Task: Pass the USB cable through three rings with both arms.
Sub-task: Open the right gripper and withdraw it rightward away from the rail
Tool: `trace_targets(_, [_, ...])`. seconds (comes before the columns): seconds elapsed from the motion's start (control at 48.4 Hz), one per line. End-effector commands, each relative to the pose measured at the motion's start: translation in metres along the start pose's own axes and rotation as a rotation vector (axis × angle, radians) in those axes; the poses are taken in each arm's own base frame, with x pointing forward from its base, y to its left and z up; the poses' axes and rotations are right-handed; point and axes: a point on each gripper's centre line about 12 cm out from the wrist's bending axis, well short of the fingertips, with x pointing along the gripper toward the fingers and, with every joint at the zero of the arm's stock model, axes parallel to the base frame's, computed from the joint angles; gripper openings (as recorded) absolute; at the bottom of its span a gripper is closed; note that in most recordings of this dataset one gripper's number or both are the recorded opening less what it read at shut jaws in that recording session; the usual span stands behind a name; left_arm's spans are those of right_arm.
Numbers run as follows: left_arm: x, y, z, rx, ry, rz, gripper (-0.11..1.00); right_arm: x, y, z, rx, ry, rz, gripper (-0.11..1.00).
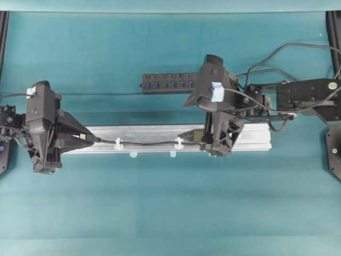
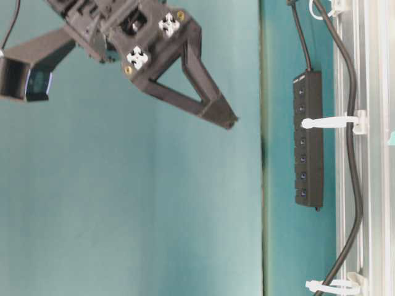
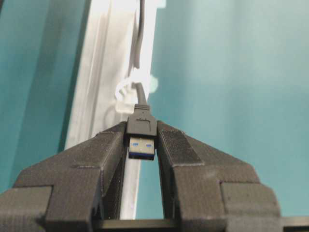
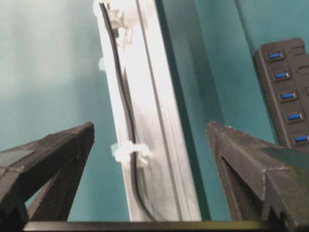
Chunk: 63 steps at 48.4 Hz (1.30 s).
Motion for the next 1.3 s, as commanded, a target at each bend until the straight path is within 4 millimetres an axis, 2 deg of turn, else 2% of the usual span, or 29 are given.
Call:
trace_targets(0.0, [-0.003, -0.002, 0.008, 0.003, -0.035, -0.007, 0.22, -0.009, 0.000, 0.008, -0.005, -0.038, 0.003, 0.83])
trace_targets(0.248, [-0.006, -0.001, 0.011, -0.001, -0.049, -0.005, 0.22, -0.016, 0.000, 0.004, -0.006, -0.044, 0.004, 0.82])
trace_targets(0.744, [-0.006, -0.001, 0.013, -0.001, -0.055, -0.004, 0.22, -0.050, -0.003, -0.019, 0.010, -0.081, 0.011, 0.79])
trace_targets(1.281, [-0.006, -0.001, 0.013, -0.004, -0.054, -0.003, 0.22, -0.069, -0.005, -0.034, 0.010, -0.135, 0.019, 0.77])
